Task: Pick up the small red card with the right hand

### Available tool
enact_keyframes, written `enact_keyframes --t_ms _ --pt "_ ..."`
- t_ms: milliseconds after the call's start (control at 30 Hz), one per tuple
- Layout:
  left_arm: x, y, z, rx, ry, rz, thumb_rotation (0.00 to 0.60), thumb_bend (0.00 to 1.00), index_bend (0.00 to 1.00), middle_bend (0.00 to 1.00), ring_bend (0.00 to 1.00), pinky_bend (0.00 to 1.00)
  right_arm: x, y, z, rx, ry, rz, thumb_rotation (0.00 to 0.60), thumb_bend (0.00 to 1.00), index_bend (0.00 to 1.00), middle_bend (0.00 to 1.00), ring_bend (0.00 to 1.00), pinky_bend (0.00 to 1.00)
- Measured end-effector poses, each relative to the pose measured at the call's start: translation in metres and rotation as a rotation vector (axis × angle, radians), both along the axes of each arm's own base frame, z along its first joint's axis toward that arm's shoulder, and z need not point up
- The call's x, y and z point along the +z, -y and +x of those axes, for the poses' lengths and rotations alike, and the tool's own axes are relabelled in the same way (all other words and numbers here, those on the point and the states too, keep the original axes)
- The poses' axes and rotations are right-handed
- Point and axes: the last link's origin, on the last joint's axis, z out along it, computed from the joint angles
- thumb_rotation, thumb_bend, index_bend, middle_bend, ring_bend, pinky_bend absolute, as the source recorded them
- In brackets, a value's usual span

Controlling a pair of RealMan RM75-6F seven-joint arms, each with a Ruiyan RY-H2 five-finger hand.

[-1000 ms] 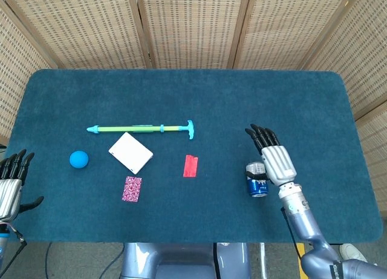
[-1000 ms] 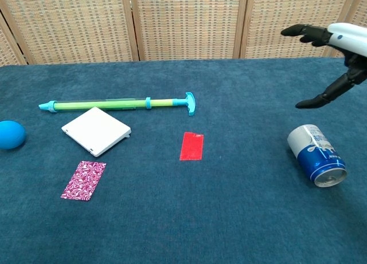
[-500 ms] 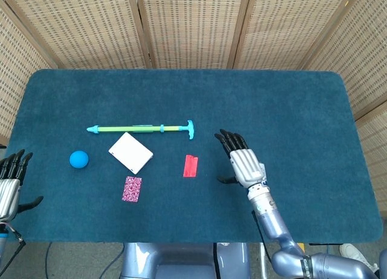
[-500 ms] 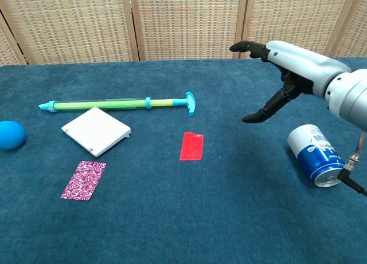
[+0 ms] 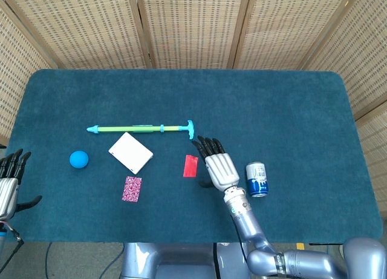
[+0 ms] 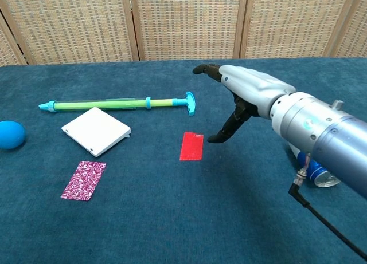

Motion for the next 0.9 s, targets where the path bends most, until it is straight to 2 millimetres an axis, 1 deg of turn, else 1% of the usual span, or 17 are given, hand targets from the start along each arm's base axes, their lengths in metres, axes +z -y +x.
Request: enact_keyframes --t_ms 267,500,900 --pt "0.0 0.0 -0.001 -0.001 0.012 -0.011 0.6 0.14 0.0 0.0 0.0 0.05 -0.022 0.004 0.007 -0.021 -0.031 -0.007 0.6 0.09 0.05 0.0 0.0 0.0" --pt "-0.001 -0.001 -0.002 0.0 0.02 -0.019 0.6 0.14 0.0 0.0 0.0 0.05 -0.036 0.011 0.014 -0.033 -0.056 -0.026 0.6 0.09 0.05 0.0 0.0 0.0" --pt "-0.003 -0.004 -0.006 0.018 0.025 -0.034 0.6 0.14 0.0 0.0 0.0 0.05 -0.062 0.022 0.011 -0.063 -0.114 -0.017 0.6 0.09 0.05 0.0 0.0 0.0"
